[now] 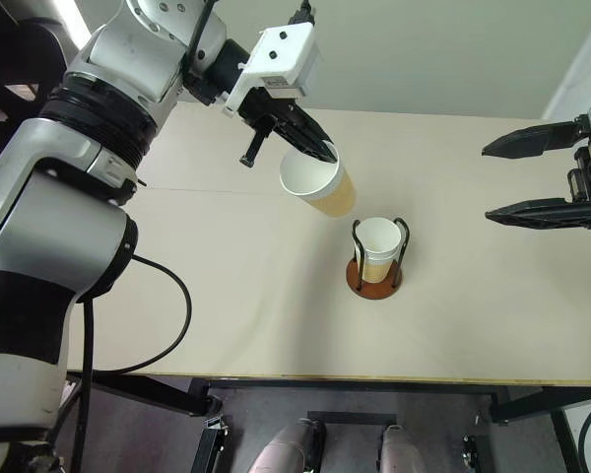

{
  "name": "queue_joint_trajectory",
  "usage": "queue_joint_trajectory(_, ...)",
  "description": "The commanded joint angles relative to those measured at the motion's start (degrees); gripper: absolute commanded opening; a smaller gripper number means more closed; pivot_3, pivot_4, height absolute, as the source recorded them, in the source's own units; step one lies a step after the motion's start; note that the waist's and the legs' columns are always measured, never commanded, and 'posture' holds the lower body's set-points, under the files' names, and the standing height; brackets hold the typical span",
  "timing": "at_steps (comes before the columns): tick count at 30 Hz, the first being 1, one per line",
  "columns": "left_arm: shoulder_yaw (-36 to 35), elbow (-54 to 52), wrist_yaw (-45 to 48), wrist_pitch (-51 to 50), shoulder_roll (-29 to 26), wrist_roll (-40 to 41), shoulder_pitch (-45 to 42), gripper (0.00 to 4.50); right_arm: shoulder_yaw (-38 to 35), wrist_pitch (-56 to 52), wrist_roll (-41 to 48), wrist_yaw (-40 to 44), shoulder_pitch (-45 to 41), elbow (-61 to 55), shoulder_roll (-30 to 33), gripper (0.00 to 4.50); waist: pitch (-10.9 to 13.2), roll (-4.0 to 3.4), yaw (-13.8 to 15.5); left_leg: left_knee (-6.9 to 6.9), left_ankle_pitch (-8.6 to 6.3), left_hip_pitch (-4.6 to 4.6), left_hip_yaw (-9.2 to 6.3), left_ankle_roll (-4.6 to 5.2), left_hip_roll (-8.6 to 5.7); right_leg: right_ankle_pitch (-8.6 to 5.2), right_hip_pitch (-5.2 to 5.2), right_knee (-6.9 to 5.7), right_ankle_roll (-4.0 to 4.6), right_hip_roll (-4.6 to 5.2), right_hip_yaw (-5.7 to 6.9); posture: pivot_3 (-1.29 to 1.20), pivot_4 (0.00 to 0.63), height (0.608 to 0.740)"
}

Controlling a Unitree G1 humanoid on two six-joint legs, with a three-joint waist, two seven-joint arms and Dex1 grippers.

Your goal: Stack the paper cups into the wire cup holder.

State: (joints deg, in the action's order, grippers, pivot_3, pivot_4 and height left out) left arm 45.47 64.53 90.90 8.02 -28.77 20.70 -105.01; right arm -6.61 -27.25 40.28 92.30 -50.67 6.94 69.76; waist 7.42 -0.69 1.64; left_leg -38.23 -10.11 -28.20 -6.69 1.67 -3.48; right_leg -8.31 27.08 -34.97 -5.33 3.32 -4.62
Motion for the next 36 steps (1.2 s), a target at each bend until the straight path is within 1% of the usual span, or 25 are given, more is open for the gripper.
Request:
queue_joint_trajectory(1,-2.6,0.4,1.6,-0.2,1.7,0.3,-3.3,0.03,-1.0,1.0,1.2,0.2,-1.6,0.3,1.7,3.83,0.0,0.00,0.1,-0.04,0.00,0.02,-0.10,0.00,0.03,-0.01,-0.06,0.02,-0.01,0.08,-0.11,0.00,0.150,0.740)
queue_joint_trajectory(7,-5.1,2.7,1.6,0.7,5.3,-2.2,-3.4,0.03,-0.8,2.8,1.5,0.2,-0.7,1.8,2.5,3.83,0.0,0.00,0.0,-0.04,-0.01,0.15,-0.09,0.01,0.04,0.00,-0.18,0.00,-0.01,0.07,-0.16,0.00,0.150,0.740)
queue_joint_trajectory(16,-6.4,4.3,1.6,3.3,9.3,-7.5,-0.5,0.03,-1.0,4.2,2.5,0.2,0.6,2.7,3.6,3.83,0.0,-0.01,0.1,-0.09,-0.02,0.14,-0.06,0.03,0.05,0.00,-0.22,0.01,-0.03,0.08,-0.15,0.00,0.150,0.740)
queue_joint_trajectory(21,-9.2,6.3,1.6,4.4,11.2,-11.2,-0.2,0.03,-1.3,3.4,2.8,0.2,0.6,1.9,3.7,3.83,0.0,0.00,0.1,-0.15,-0.02,0.13,-0.05,0.06,0.05,0.03,-0.23,0.01,-0.08,0.08,-0.15,0.00,0.150,0.740)
queue_joint_trajectory(27,-14.5,8.4,1.6,4.7,13.4,-16.1,0.2,0.03,-2.4,1.9,2.3,0.2,1.2,0.2,3.2,3.83,0.0,0.00,0.2,-0.18,-0.03,0.14,-0.03,0.11,0.03,0.03,-0.25,0.02,-0.10,0.07,-0.15,0.00,0.150,0.740)
queue_joint_trajectory(36,-18.9,9.7,0.1,6.2,14.4,-24.3,1.4,0.03,-3.1,-1.1,1.8,-1.6,0.9,-3.3,2.0,3.83,0.0,0.01,0.1,-0.18,-0.04,0.15,-0.02,0.13,0.02,0.01,-0.25,0.01,-0.12,0.05,-0.14,0.00,0.150,0.740)
